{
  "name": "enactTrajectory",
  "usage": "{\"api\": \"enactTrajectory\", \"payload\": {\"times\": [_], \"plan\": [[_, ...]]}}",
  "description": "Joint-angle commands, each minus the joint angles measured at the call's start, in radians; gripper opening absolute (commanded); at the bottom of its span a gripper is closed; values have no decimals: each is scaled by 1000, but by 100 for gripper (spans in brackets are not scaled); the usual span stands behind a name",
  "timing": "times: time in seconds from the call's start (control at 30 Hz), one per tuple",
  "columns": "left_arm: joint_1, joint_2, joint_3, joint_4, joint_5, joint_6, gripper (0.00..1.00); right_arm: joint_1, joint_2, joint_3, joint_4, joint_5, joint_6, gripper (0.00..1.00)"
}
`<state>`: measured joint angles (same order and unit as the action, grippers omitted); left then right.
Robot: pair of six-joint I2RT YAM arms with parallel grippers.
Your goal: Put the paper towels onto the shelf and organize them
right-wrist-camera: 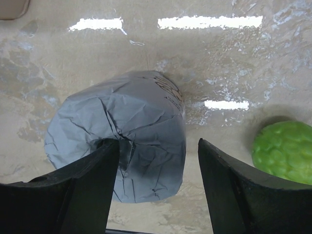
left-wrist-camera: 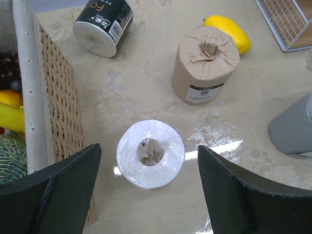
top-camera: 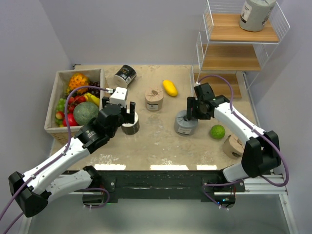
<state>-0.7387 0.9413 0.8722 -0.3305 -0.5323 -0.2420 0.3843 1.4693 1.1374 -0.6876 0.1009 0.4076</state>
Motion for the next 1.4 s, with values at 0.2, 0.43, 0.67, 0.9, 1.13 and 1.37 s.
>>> {"api": "enactTrajectory", "payload": {"times": [0.2, 0.43, 0.67, 0.9, 1.13, 1.37], "plan": [[4, -7, -2, 39, -24, 9, 86, -7, 16, -67, 82, -15, 14, 61], [4, -13, -4, 36, -26, 9, 86, -7, -9, -47, 59, -9, 17, 43], [4, -30, -1, 31, -77, 35, 86, -5, -98, 76, -56, 10, 26, 36], [2, -64, -10, 42, -71, 35, 87, -7, -211, 339, -197, 39, 43, 34], [2, -48, -6, 33, -38, 21, 87, -5, -227, 681, -321, 60, 62, 34], [1, -75, -15, 39, -32, 18, 87, -5, -55, 1168, -446, 166, 27, 34]]}}
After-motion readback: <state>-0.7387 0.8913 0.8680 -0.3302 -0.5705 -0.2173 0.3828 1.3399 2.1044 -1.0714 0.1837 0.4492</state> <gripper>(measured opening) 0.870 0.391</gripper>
